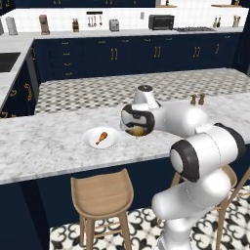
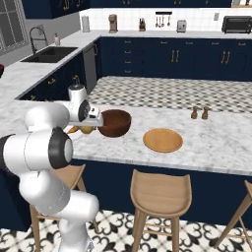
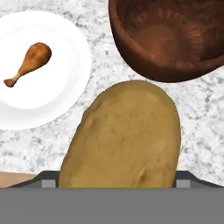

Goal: Pick the chicken drumstick and potato from their plates and place them in the bowl. Then put the bowl in the fridge.

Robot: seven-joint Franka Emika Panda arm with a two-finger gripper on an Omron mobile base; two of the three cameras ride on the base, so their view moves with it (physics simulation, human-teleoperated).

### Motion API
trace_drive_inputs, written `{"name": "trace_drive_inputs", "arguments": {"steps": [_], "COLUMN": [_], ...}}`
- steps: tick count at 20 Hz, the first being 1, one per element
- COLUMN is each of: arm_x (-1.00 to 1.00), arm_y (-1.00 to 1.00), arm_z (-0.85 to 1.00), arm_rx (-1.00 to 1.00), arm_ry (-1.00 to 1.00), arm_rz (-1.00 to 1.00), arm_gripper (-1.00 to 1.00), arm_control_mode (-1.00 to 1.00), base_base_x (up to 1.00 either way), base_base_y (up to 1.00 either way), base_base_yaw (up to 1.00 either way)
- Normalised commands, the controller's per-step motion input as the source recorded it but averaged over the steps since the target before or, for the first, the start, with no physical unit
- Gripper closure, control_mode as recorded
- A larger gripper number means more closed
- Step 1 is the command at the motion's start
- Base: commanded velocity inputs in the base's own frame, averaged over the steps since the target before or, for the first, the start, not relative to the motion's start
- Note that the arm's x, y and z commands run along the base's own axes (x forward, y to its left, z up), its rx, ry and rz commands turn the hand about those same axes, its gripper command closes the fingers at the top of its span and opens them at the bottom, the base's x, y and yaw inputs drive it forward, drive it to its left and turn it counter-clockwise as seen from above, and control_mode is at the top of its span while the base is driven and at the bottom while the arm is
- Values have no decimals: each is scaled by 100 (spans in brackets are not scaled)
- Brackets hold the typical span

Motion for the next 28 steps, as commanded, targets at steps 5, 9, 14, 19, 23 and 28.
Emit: {"name": "trace_drive_inputs", "arguments": {"steps": [5,9,14,19,23,28], "arm_x": [96,100,97,85,5,17], "arm_y": [-36,-29,-19,0,0,-1], "arm_z": [5,1,0,-23,-43,-35], "arm_rx": [0,0,0,-1,0,0], "arm_ry": [0,0,-1,0,0,1], "arm_rz": [1,7,4,0,0,0], "arm_gripper": [100,100,100,100,100,-100], "arm_control_mode": [-100,-100,-100,-100,-100,-100], "base_base_x": [0,0,0,0,0,0], "base_base_y": [0,0,0,0,0,0], "base_base_yaw": [0,0,0,0,0,0]}}
